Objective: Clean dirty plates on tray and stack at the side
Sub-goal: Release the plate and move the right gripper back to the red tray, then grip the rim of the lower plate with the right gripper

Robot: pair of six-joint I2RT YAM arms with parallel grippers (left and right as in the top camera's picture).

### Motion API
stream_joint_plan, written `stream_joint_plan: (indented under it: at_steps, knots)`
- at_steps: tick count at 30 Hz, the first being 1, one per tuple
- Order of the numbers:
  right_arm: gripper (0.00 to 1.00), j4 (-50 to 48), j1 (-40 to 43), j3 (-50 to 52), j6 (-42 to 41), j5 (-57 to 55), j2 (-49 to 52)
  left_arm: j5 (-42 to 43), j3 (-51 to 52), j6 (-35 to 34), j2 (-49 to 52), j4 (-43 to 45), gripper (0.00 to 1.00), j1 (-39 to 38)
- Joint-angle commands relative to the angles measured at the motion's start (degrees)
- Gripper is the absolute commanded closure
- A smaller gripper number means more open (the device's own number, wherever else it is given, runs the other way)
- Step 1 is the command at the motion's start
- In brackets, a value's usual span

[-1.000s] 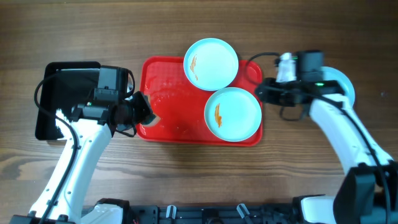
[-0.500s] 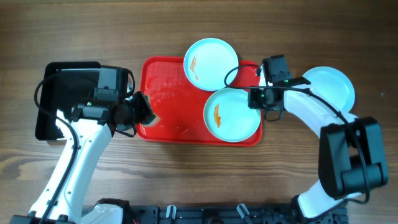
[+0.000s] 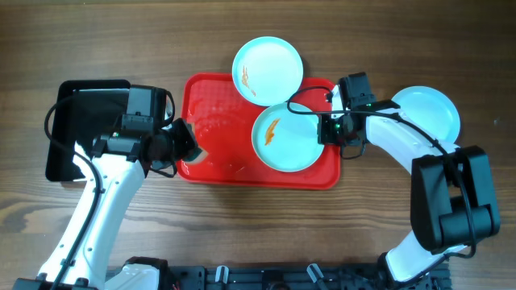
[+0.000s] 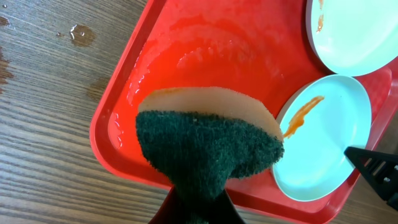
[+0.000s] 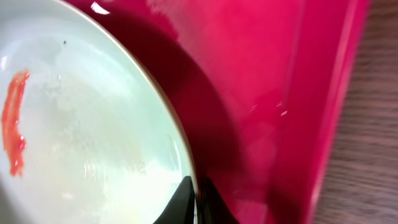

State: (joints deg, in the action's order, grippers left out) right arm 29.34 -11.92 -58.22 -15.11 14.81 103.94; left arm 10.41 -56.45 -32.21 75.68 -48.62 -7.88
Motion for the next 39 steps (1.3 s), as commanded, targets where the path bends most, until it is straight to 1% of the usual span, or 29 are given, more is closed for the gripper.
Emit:
stream_joint_plan:
  at_steps: [1,6,11,13,16,17,21,23,25,30,32,33,35,36,39]
  knots:
    - [0.94,0.74,-0.48,-0.26,0.57,3.56,0.85,0.50,0.42,0.04,-0.55,0.00,0.96,-0.28]
    - [0.94,1.16,-2.84,-0.26,1.66,4.22,0.85,0.50,0.42,0.04,-0.57,0.04,0.96,-0.28]
    - [0.94,-0.66,-7.82,-0.26,1.40,6.10,0.85,0.50,0.42,0.04,-0.57,0.07,0.96,-0.28]
    - [0.94,-2.19,-10.75,-0.26,-0.61,5.60,0.85,0.50,0.42,0.04,-0.57,0.02,0.96,-0.28]
    - [0.94,-4.66,-14.29,-0.26,-6.93,2.73,0.85,0.50,0.42,0.04,-0.57,0.02,0.96,-0.28]
    - [0.94,-5.73,-15.26,-0.26,-7.78,2.64,0.85,0.50,0.42,0.04,-0.57,0.00,0.96,-0.28]
    - [0.88,-9.40,-18.27,-0.26,-10.86,1.27,0.85,0.50,0.42,0.07,-0.55,-0.02,0.96,-0.31]
    - [0.88,-10.62,-19.39,-0.26,-11.30,-0.17,0.87,0.50,0.42,0.09,-0.55,-0.02,0.96,-0.79]
    - [0.85,-11.58,-20.04,-0.26,-12.15,-1.73,0.87,0.48,0.42,0.09,-0.55,0.00,0.96,-1.68]
    - [0.85,-14.38,-20.15,-0.26,-13.16,-1.92,1.90,0.33,0.42,0.31,0.44,0.48,0.96,-4.85]
    - [0.85,-14.86,-20.15,-0.26,-14.16,-2.40,2.56,-1.16,0.42,0.28,1.57,0.63,0.96,-6.05]
    - [0.81,-14.99,-20.15,-0.26,-15.19,-3.26,3.04,-2.25,0.42,0.28,2.49,0.66,0.96,-6.64]
    - [0.66,-15.02,-20.15,-0.26,-15.58,-4.26,3.50,-3.39,0.42,0.28,3.85,0.68,0.96,-7.15]
    - [0.61,-14.91,-20.02,-0.26,-16.15,-4.59,3.54,-3.50,0.42,0.28,4.68,0.70,0.96,-7.26]
    - [0.61,-14.78,-19.41,-0.28,-18.49,-2.99,3.34,-3.50,0.42,0.28,7.23,1.25,0.96,-7.28]
